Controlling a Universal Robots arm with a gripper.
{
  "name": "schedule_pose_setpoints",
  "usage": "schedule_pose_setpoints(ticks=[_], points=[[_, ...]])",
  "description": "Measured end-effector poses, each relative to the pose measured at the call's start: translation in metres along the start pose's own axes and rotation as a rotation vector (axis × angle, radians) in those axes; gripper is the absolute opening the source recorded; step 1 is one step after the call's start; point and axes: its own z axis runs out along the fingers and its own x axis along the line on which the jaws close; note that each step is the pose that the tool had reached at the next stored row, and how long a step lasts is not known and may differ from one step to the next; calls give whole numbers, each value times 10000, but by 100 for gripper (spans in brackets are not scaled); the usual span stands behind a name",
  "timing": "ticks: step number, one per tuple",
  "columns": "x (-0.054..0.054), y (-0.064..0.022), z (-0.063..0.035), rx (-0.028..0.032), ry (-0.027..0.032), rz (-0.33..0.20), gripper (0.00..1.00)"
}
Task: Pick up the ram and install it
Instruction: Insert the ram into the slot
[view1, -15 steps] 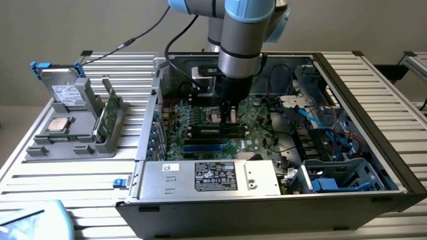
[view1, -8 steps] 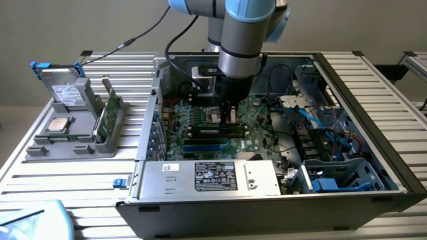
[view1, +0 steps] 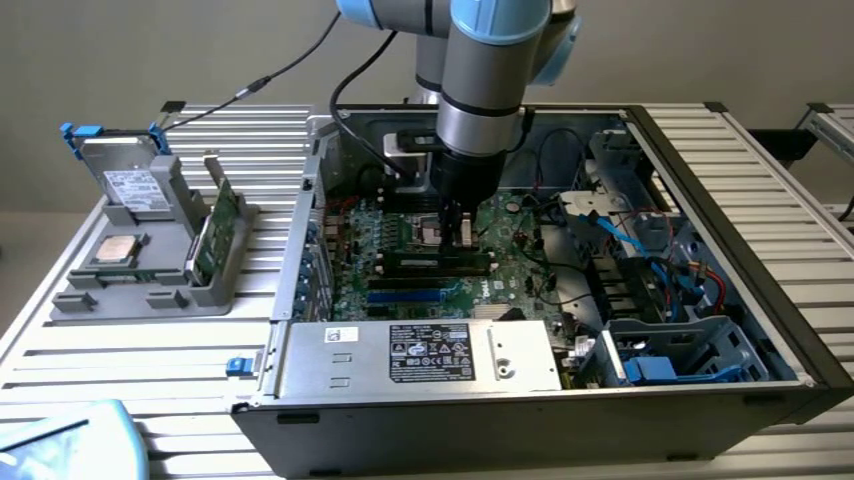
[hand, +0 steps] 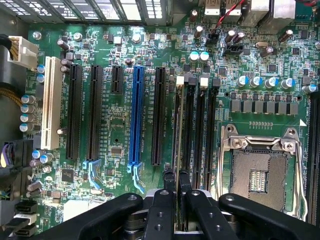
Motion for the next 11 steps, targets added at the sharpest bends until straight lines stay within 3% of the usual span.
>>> schedule_pose_setpoints(ticks=[11], points=[[-5, -2, 14, -2, 34, 3, 14]])
